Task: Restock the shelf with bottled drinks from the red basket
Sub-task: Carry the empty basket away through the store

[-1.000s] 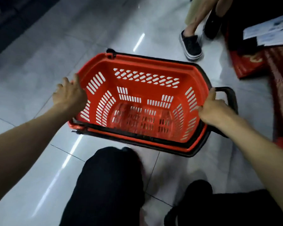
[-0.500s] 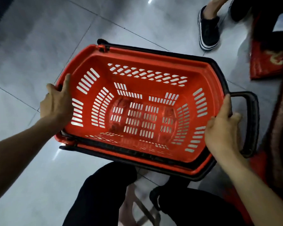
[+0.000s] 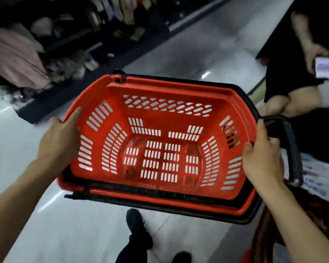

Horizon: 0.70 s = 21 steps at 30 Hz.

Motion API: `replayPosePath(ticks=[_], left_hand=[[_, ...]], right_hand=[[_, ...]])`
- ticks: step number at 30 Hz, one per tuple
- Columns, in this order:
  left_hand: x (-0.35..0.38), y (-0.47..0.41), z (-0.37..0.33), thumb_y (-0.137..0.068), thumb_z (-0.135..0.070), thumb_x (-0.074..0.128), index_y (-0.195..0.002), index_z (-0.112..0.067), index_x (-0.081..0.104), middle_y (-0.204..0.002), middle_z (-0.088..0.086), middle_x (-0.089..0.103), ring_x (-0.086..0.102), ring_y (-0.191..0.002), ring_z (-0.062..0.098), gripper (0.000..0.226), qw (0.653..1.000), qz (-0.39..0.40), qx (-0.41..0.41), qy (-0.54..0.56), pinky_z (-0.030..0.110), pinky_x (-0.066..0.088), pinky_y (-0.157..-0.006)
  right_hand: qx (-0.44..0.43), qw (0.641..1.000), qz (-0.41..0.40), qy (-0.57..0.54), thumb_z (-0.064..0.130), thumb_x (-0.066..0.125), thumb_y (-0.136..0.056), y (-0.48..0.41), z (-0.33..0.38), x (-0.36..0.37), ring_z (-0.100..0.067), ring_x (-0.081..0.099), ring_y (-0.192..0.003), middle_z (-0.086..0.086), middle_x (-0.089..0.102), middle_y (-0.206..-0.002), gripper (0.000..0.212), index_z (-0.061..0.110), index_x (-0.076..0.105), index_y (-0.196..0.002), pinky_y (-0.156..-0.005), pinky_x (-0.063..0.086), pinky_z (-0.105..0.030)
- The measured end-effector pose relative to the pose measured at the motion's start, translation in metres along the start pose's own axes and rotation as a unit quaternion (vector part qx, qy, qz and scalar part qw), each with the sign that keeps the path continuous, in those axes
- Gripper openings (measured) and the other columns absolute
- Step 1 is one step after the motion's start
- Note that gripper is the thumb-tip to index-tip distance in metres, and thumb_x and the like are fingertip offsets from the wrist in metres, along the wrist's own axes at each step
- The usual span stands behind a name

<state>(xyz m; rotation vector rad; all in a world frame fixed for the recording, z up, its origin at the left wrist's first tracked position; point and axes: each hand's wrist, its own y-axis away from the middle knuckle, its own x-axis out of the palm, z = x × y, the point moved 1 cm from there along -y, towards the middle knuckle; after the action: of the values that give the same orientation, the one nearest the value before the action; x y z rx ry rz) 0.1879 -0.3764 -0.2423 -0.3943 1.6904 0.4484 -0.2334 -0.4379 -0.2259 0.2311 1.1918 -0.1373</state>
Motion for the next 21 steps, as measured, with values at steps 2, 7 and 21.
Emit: replayPosePath(ticks=[2,7,21], left_hand=[[-0.044,0.002,0.021,-0.098,-0.026,0.048,-0.149,-0.041,0.025,-0.11,0.028,0.044,0.057,-0.086,0.053,0.058,0.999,-0.031,-0.017,0.018,0.054,0.05,-0.079],[-0.122,0.012,0.088,-0.096,-0.024,0.047,-0.148,-0.043,0.027,-0.101,0.024,0.043,0.057,-0.082,0.053,0.059,0.99,-0.082,-0.101,0.054,0.054,0.05,-0.079],[-0.206,0.061,0.324,-0.099,-0.024,0.044,-0.148,-0.036,0.031,-0.108,0.026,0.052,0.061,-0.085,0.046,0.052,0.917,-0.196,-0.345,0.037,0.052,0.053,-0.077]], right_hand=[[-0.04,0.999,-0.016,0.01,0.017,0.046,-0.097,-0.006,0.048,-0.041,-0.05,0.053,-0.109,-0.032,0.043,-0.133,0.066,0.028,0.017,-0.156,-0.088,0.045,-0.048],[-0.15,0.987,-0.047,0.013,0.02,0.048,-0.096,-0.006,0.17,-0.098,-0.048,0.052,-0.113,-0.031,0.047,-0.131,0.063,0.024,0.024,-0.154,-0.092,0.044,-0.05],[-0.399,0.917,0.021,-0.008,0.021,0.055,-0.097,0.064,0.494,-0.025,-0.047,0.054,-0.112,-0.033,0.053,-0.126,0.062,0.02,0.03,-0.154,-0.091,0.045,-0.049]])
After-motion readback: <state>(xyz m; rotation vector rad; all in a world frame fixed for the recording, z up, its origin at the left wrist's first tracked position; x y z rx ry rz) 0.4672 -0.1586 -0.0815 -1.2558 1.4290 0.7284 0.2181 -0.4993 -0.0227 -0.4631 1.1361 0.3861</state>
